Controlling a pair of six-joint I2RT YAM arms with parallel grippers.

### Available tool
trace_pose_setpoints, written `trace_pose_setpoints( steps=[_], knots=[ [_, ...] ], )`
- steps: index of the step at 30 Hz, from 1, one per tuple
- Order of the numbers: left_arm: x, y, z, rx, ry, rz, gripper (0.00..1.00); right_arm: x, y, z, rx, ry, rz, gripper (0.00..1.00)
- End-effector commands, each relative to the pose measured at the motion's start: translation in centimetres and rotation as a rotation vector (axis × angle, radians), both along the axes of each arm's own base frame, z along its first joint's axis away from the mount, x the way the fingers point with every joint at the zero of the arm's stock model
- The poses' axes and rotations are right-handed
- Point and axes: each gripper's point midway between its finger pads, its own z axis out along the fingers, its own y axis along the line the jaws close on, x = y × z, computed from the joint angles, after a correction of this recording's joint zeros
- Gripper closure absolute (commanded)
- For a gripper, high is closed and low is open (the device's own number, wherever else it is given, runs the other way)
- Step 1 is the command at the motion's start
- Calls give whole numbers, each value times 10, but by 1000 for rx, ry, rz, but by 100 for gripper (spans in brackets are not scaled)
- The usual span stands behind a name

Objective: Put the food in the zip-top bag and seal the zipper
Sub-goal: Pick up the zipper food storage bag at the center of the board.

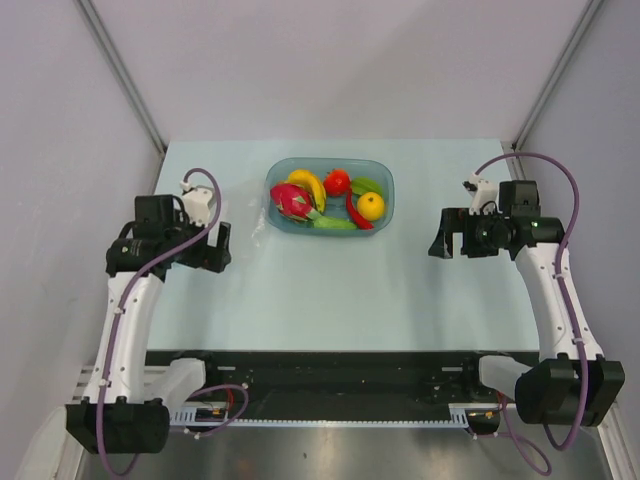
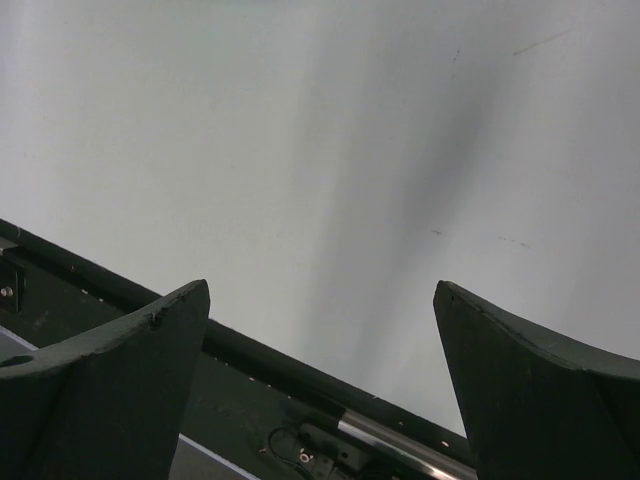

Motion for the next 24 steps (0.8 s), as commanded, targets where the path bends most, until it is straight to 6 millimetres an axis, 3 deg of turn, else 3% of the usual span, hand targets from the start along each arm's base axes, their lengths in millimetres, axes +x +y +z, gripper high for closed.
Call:
trace_pose_setpoints(
  steps=[1, 9, 10, 12, 14, 15, 16, 18, 20, 21, 23, 24],
  knots=[
    [15, -5, 9, 102, -72, -63, 0, 7, 0, 6, 8, -32, -11, 1],
    [14, -22, -15, 328, -156, -328, 0, 6, -2, 5, 1, -32, -23, 0],
    [8, -28, -30, 363, -148, -384, 0, 7, -2, 5, 0, -30, -27, 0],
    [14, -24, -33, 468, -214, -408, 0, 7, -2, 4, 4, -26, -27, 0],
    [7, -28, -52, 525, -250, -471, 0, 7, -2, 2, 6, -18, -27, 0],
    [16, -25, -47, 582, -315, -464, 0, 7, -2, 1, 7, -15, -27, 0],
    [13, -25, -62, 607, -325, -485, 0, 8, -3, 2, 8, -19, -29, 0],
    [25, -26, -61, 656, -391, -489, 0, 11, -5, 2, 8, -19, -36, 0],
    [29, -24, -76, 694, -381, -499, 0, 13, -8, 1, 10, -19, -49, 0],
    [40, -25, -69, 714, -436, -480, 0, 13, -9, 1, 11, -18, -53, 0],
    [47, -21, -83, 773, -423, -468, 0, 11, -11, -1, 17, -13, -57, 0],
    [59, -22, -75, 799, -481, -440, 0, 11, -12, -1, 16, -14, -60, 0]
  ],
)
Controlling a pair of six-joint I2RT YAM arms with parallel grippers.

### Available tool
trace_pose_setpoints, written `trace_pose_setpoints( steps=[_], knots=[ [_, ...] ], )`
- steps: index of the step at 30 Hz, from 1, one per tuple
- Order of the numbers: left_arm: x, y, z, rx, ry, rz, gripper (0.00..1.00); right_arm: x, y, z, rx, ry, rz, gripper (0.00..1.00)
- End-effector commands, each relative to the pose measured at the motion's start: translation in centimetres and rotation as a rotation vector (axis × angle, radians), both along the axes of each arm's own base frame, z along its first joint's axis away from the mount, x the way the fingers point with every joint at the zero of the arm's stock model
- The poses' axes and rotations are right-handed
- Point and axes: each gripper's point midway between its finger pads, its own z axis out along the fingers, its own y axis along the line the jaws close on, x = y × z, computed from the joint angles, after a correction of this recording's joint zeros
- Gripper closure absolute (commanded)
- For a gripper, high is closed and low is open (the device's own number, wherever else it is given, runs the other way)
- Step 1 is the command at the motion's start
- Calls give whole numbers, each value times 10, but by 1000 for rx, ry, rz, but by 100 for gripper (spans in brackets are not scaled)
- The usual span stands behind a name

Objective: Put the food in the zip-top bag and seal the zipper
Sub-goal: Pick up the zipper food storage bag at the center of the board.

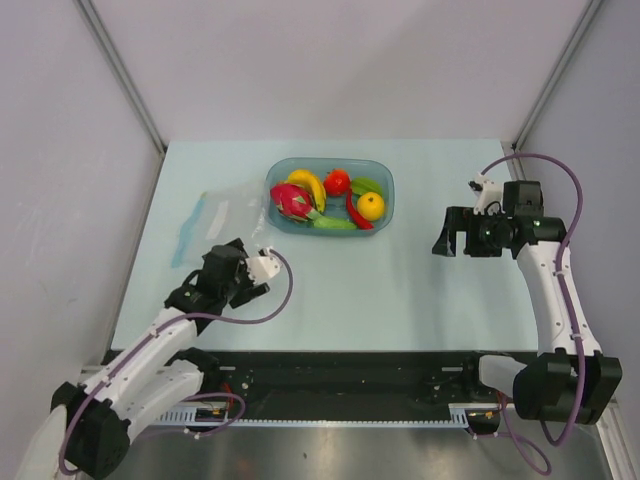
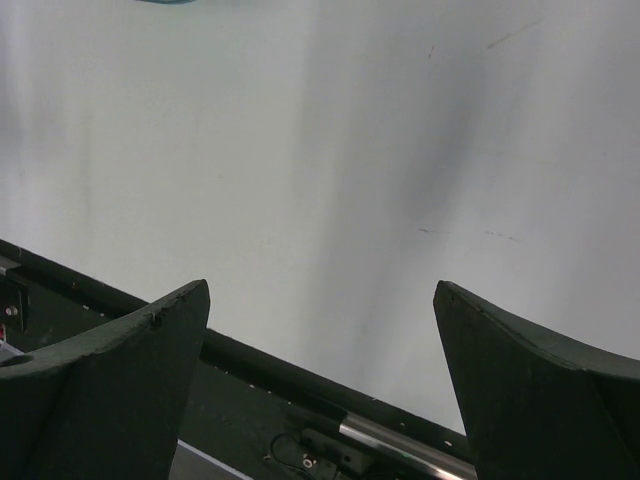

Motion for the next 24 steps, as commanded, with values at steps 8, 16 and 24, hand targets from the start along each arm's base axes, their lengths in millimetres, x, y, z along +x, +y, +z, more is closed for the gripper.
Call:
trace_pose_setpoints(
  steps=[8, 16, 24],
  knots=[
    [82, 16, 13, 220, -352, 143, 1, 9, -4, 8, 7, -37, -17, 0],
    [90, 5, 49, 60, -287, 228, 74, 10, 6, 15, 70, -37, 7, 0],
    [62, -22, 134, -229, -170, 233, 100, 28, 8, 63, 72, -210, 74, 0]
  ],
)
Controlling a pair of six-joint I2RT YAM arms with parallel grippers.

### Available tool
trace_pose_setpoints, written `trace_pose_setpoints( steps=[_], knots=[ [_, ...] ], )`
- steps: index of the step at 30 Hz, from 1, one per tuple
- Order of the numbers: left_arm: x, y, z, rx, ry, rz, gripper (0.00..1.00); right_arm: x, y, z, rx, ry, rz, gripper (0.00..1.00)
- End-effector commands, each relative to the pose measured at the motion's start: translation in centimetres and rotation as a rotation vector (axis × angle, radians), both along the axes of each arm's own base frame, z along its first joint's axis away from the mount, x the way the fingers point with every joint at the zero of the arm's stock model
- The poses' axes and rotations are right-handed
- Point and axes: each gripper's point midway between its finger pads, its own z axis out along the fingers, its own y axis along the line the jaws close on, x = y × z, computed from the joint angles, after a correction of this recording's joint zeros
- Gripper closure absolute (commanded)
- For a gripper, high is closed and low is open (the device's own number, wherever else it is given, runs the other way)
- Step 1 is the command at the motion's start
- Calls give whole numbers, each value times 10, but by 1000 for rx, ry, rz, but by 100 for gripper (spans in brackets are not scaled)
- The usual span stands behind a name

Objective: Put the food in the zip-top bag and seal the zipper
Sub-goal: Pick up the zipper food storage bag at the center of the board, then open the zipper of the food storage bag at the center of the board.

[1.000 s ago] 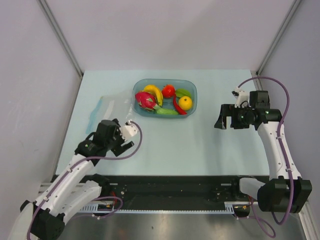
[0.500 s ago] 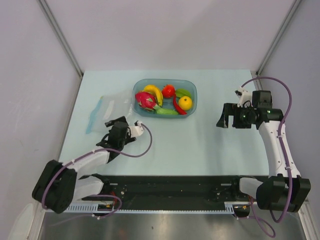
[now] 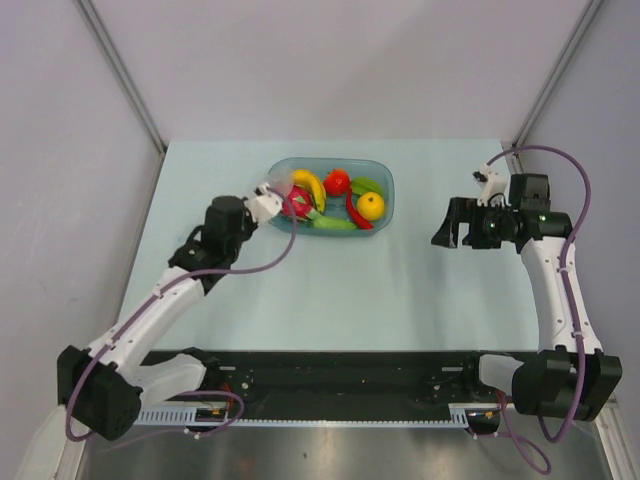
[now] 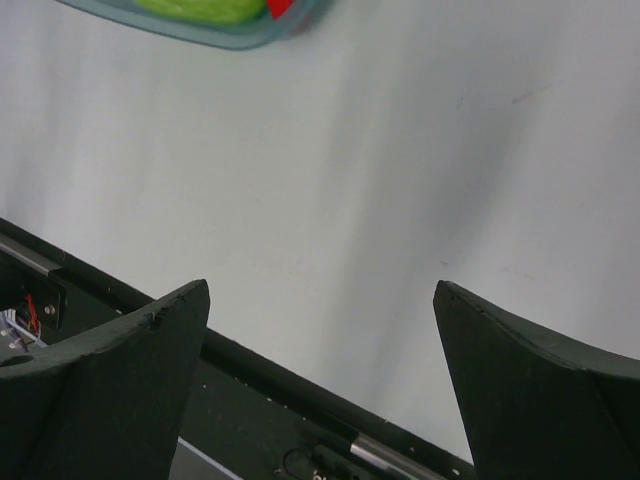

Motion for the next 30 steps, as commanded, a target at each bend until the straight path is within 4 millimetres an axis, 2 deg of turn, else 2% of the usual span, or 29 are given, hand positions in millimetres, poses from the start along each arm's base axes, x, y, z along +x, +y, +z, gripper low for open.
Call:
trace_pose_setpoints(
  steps=[1, 2, 3, 4, 6, 7, 9, 11, 12, 14, 15, 17, 18, 19, 20, 21, 22, 23, 24, 25, 27, 28, 30],
  knots=[
    [-24, -21, 72, -267, 30, -20, 100, 22, 5, 57, 5, -217, 65, 0],
    [-36, -31, 74, -314, 100, -61, 100, 25, 5, 67, 0, -256, 70, 0],
    [-41, -39, 87, -389, 111, -71, 100, 29, 5, 76, -7, -300, 83, 0],
    [-45, -48, 118, -457, 77, -115, 100, 28, 9, 84, 3, -333, 111, 0],
    [-57, -65, 136, -580, 108, -162, 100, 26, 18, 104, 11, -406, 147, 0],
    [-60, -69, 157, -629, 78, -176, 100, 23, 23, 111, 23, -428, 165, 0],
    [-70, -84, 170, -737, 115, -211, 100, 18, 35, 125, 21, -496, 192, 0],
    [-77, -96, 193, -827, 115, -256, 100, 10, 43, 133, 26, -546, 208, 0],
    [-84, -105, 201, -870, 126, -312, 100, 10, 45, 130, 47, -553, 200, 0],
    [-93, -114, 227, -962, 73, -382, 100, -1, 54, 136, 139, -554, 180, 0],
    [-98, -119, 235, -1017, 72, -409, 100, -6, 63, 130, 199, -548, 217, 0],
    [-102, -123, 252, -1111, 46, -421, 100, -17, 75, 131, 329, -499, 208, 0],
    [-98, -122, 256, -1141, 54, -410, 100, -23, 83, 137, 388, -533, 248, 0],
    [-101, -124, 265, -1182, 73, -428, 100, -28, 89, 139, 494, -467, 213, 0],
    [-95, -128, 267, -1265, 122, -404, 100, -27, 93, 156, 540, -538, 235, 0],
    [-85, -115, 270, -1316, 114, -360, 100, -32, 100, 161, 604, -527, 235, 0],
    [-88, -121, 268, -1368, 192, -395, 100, -29, 102, 150, 657, -486, 210, 0],
    [-82, -122, 276, -1483, 233, -386, 100, -31, 107, 166, 758, -477, 198, 0],
    [-69, -113, 264, -1548, 267, -339, 100, -29, 114, 163, 801, -441, 200, 0],
    [-71, -116, 276, -1586, 280, -422, 100, -27, 118, 162, 832, -416, 199, 0],
    [-60, -110, 268, -1684, 330, -358, 100, -22, 127, 169, 863, -398, 194, 0],
    [-57, -109, 273, -1694, 308, -385, 100, -23, 139, 172, 870, -391, 229, 0],
    [-53, -106, 269, -1746, 347, -367, 100, -20, 153, 174, 845, -435, 268, 0]
  ],
)
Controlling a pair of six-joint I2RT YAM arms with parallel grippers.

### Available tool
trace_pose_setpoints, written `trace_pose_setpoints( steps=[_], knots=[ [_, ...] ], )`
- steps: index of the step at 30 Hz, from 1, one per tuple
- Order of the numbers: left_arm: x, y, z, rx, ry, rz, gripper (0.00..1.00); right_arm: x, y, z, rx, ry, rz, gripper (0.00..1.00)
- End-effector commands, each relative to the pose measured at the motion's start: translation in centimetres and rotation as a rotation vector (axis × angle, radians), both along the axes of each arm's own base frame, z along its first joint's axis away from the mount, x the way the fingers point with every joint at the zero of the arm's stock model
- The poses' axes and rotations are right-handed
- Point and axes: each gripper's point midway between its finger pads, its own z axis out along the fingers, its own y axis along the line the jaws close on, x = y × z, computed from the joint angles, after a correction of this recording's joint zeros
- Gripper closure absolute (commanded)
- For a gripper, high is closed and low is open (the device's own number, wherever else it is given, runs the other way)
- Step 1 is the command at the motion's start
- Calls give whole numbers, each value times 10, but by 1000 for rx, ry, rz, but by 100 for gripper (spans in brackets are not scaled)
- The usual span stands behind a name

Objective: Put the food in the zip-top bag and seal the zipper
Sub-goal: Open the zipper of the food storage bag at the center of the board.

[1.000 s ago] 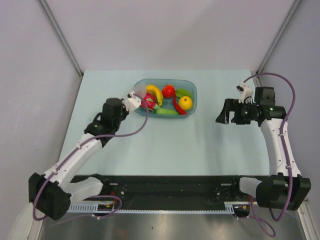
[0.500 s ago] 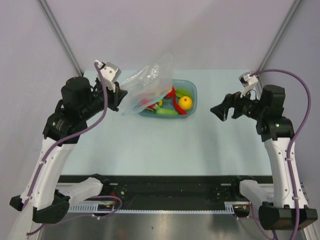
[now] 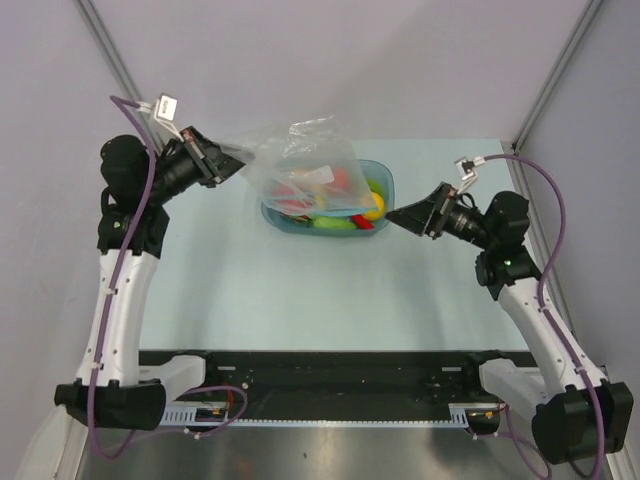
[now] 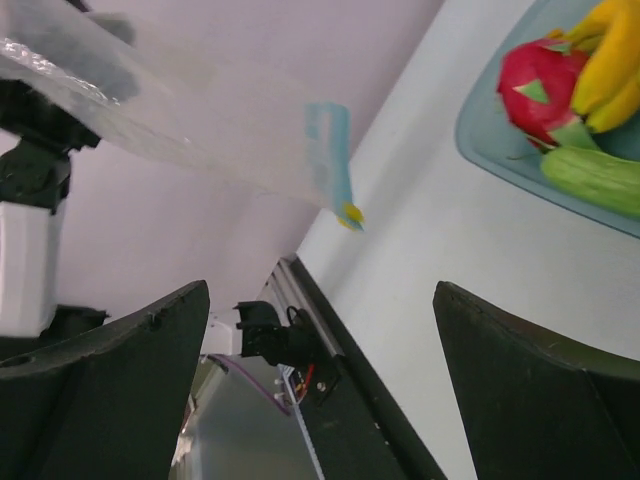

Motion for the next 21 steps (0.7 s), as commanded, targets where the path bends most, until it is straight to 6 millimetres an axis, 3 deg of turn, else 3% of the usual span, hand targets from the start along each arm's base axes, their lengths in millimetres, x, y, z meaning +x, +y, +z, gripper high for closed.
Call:
trace_pose_setpoints(
  steps=[1, 7, 12, 18, 20, 21],
  knots=[
    [-12, -11, 30, -200, 16, -152, 100, -10, 41, 53, 85, -161, 102, 0],
    [1, 5, 29, -249, 61, -96, 100, 11, 77, 29, 40, -175, 77, 0],
    [1, 8, 11, -251, 94, -103, 100, 33, 89, 34, -10, -284, 78, 0],
    [3, 7, -8, -247, 134, -106, 100, 31, 102, 43, -135, -541, 146, 8],
    [5, 7, -11, -249, 142, -102, 100, 23, 106, 40, -187, -640, 188, 15],
    [6, 8, -13, -250, 149, -95, 100, 19, 108, 41, -198, -671, 208, 28]
  ],
)
